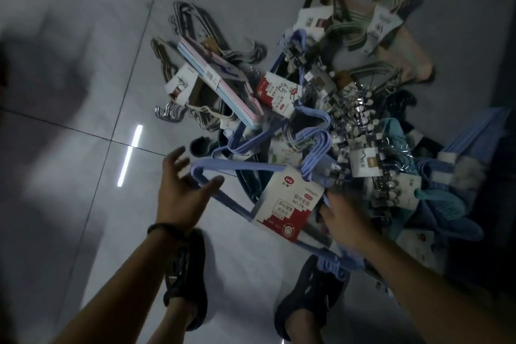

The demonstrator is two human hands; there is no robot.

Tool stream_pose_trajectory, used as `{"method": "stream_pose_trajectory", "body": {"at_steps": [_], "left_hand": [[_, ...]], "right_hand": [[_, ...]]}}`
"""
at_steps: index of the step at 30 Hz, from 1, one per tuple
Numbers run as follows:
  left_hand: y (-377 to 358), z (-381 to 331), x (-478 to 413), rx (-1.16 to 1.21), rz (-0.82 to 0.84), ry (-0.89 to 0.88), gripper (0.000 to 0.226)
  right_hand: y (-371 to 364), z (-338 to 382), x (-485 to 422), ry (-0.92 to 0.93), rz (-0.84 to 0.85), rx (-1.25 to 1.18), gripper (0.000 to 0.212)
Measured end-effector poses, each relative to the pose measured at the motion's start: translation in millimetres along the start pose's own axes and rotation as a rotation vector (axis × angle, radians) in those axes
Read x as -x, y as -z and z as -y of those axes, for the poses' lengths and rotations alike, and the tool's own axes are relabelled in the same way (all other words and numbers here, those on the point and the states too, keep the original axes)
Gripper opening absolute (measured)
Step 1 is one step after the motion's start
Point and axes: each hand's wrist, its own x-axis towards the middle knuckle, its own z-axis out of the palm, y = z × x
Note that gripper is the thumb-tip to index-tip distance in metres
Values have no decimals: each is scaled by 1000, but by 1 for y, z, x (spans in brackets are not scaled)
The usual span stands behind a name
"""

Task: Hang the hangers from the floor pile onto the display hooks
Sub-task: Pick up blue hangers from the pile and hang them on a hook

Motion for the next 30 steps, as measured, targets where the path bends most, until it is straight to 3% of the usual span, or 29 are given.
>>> {"method": "stream_pose_trajectory", "body": {"at_steps": [3, 5, 9, 17, 20, 23, 27, 29, 30], "left_hand": [[-28, -17, 18, 507, 74, 253, 116], [-51, -25, 22, 637, 133, 337, 107], [-79, -19, 18, 429, 79, 229, 72], [-78, -6, 3, 723, -40, 384, 58], [-61, -8, -14, 742, 12, 341, 59], [-33, -9, -39, 734, 7, 308, 53], [-5, -5, -62, 731, 54, 277, 53], [1, -2, -67, 716, 72, 259, 46], [2, 1, -69, 701, 87, 247, 43]], "right_hand": [[-15, 10, 7, -62, -14, -166, 15], [-22, 25, 9, -75, -65, -278, 19], [-27, 53, 11, -70, -148, -319, 20], [-41, 108, -3, -30, -171, -456, 31], [-38, 126, -11, 5, -34, -536, 31], [-30, 132, -34, -28, 161, -648, 17], [-12, 117, -97, -400, -60, -902, 23], [-9, 135, -124, -382, -105, -947, 38], [-23, 145, -144, -274, -196, -1034, 51]]}}
